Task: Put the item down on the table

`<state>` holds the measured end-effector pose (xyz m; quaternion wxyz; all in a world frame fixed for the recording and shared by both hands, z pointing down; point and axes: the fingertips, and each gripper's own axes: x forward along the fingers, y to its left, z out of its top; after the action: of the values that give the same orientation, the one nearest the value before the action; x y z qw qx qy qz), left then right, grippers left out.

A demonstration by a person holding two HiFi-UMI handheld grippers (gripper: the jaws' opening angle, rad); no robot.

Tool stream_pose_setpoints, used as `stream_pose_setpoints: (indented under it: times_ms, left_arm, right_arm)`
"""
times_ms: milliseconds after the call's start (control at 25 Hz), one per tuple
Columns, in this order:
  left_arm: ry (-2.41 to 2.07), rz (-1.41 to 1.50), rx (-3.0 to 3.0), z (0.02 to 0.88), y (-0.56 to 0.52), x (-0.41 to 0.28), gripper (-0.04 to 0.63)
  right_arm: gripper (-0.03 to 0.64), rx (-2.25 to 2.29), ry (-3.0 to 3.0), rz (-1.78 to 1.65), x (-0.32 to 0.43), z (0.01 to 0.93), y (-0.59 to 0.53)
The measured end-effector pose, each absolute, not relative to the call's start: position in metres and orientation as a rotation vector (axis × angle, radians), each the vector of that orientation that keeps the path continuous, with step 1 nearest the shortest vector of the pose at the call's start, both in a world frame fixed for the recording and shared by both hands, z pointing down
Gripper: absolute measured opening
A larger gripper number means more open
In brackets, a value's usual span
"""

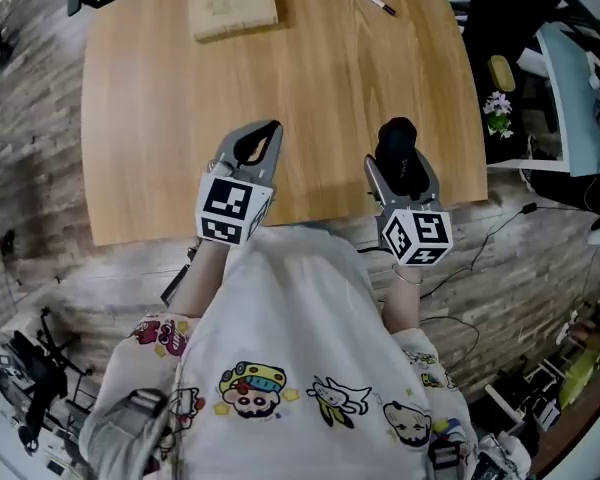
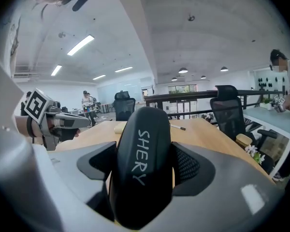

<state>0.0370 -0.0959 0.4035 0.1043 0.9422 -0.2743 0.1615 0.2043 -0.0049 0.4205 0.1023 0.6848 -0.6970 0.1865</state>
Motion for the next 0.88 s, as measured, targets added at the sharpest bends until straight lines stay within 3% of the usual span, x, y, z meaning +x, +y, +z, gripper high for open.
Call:
stream_pose_setpoints:
  times_ms: [440,880]
  left_arm:
    - [-1.212,0.439,2.586,0.404,-0.121,0.004,0.0]
    - [-1.272,0.456,2.514,0.408,-0.113,-0.024,0.0]
  right_arm:
    - [0.365,1.66,-2.307,0.488,0.198,0.424,-0.083]
    - [0.365,1.547,-2.337,0.482,0.172,0.425,-0.095]
